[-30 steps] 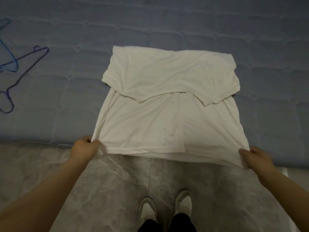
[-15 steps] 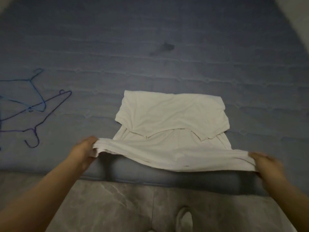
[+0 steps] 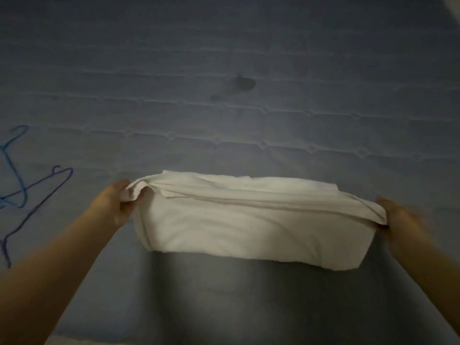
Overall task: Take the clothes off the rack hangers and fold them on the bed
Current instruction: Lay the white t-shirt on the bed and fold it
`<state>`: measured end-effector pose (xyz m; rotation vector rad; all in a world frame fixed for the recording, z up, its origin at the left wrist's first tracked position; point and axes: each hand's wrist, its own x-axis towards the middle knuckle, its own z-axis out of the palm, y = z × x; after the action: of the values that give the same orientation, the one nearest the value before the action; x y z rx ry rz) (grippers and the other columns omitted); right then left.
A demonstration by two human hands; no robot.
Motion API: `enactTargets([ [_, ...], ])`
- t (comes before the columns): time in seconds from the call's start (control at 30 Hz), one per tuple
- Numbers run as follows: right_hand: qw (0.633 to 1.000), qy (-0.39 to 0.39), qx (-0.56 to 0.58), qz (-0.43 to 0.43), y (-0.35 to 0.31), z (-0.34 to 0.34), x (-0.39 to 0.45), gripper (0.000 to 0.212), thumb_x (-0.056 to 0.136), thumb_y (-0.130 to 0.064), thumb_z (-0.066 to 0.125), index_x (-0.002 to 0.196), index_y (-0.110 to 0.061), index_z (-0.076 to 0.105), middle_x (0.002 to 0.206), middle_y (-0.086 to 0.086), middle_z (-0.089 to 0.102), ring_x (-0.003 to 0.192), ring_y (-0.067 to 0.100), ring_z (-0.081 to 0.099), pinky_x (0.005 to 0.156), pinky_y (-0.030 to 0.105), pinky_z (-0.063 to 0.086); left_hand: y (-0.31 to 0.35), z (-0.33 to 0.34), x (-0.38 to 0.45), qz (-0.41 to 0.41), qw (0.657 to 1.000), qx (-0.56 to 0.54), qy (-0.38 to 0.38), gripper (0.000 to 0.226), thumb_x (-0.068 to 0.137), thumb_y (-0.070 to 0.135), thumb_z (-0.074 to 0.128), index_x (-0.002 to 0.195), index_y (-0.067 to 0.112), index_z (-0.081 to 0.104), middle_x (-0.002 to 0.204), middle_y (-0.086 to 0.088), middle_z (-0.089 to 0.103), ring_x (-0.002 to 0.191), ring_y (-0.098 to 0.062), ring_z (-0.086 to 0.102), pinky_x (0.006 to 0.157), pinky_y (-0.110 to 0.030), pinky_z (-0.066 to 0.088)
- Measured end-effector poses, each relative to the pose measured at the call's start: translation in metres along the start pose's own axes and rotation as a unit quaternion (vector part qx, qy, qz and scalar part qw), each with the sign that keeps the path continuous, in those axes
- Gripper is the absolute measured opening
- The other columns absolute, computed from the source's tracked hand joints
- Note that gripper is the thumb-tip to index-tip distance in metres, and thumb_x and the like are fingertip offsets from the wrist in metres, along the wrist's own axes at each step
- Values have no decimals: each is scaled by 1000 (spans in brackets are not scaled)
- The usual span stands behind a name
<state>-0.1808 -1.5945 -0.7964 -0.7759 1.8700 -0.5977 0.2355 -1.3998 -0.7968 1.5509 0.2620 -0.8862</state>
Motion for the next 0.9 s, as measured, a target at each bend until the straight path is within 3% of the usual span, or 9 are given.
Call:
enactTargets([
  [0.1, 994, -50, 95, 0, 4, 11, 27, 16, 94, -25, 53, 79, -20, 56, 76, 2, 64, 61, 9, 62, 60, 23, 51, -4, 14, 13, -24, 996, -78, 27, 19, 97, 23, 49, 82, 11, 51, 57, -8, 67, 53, -18, 67, 56, -29, 58],
  [0.17, 990, -50, 128, 10, 5, 18, 44, 14, 96, -25, 49, 85, -21, 57, 76, -5, 67, 70, 7, 64, 65, 23, 53, -8, 28, 22, -25, 997, -64, 32, 18, 94, 35, 52, 88, 18, 51, 82, -6, 63, 68, -21, 66, 70, -36, 57],
  [0.27, 997, -63, -8, -54, 19, 23, 53, 15, 94, -22, 52, 96, -13, 63, 83, 3, 67, 81, 19, 60, 78, 35, 50, -29, 28, 31, 50, 995, 73, 44, 25, 94, 29, 54, 118, 21, 54, 117, 1, 54, 98, -19, 59, 89, -34, 48],
  [0.37, 970, -39, -169, -169, 33, 31, 55, 23, 94, -23, 53, 113, -11, 59, 106, 7, 59, 96, 25, 55, 84, 41, 46, -44, 18, 38, 143, 951, 245, 127, 35, 88, 24, 63, 121, 13, 58, 114, -4, 60, 102, -19, 56, 94, -34, 45],
  [0.5, 927, -9, -280, -249, 44, 45, 43, 52, 90, -47, 52, 125, -9, 52, 121, 13, 56, 109, 30, 53, 95, 48, 44, -70, 0, 24, 135, 926, 314, 161, 35, 84, 27, 69, 111, 7, 59, 104, -6, 59, 95, -20, 53, 88, -34, 43],
  [0.6, 891, 7, -344, -297, 52, 55, 32, 77, 76, -61, 43, 133, -8, 43, 136, 17, 42, 122, 35, 42, 103, 51, 37, -89, -18, 15, 128, 917, 318, 205, 47, 77, 30, 76, 111, 7, 54, 105, -10, 57, 96, -25, 54, 91, -40, 44],
  [0.73, 767, -37, -449, -458, 68, 73, 10, 84, 78, -69, 35, 141, -13, 34, 148, 15, 29, 134, 33, 25, 110, 53, 20, -117, -37, 3, 115, 922, 333, 162, 35, 78, 29, 74, 100, 10, 53, 95, -8, 58, 88, -26, 56, 82, -40, 47],
  [0.8, 675, -111, -502, -530, 81, 84, 4, 84, 82, -74, 24, 144, -18, 27, 151, 14, 26, 138, 32, 20, 113, 52, 9, -125, -41, 3, 134, 908, 376, 127, 24, 85, 26, 67, 97, 9, 57, 90, -9, 60, 85, -29, 56, 77, -36, 43],
  [0.9, 537, -190, -553, -608, 104, 97, 3, 84, 83, -75, 23, 144, -19, 26, 151, 15, 26, 139, 34, 21, 110, 59, 12, -125, -39, 8, 146, 913, 359, 126, 19, 92, 22, 57, 96, 3, 58, 84, -11, 57, 81, -25, 52, 71, -30, 36],
])
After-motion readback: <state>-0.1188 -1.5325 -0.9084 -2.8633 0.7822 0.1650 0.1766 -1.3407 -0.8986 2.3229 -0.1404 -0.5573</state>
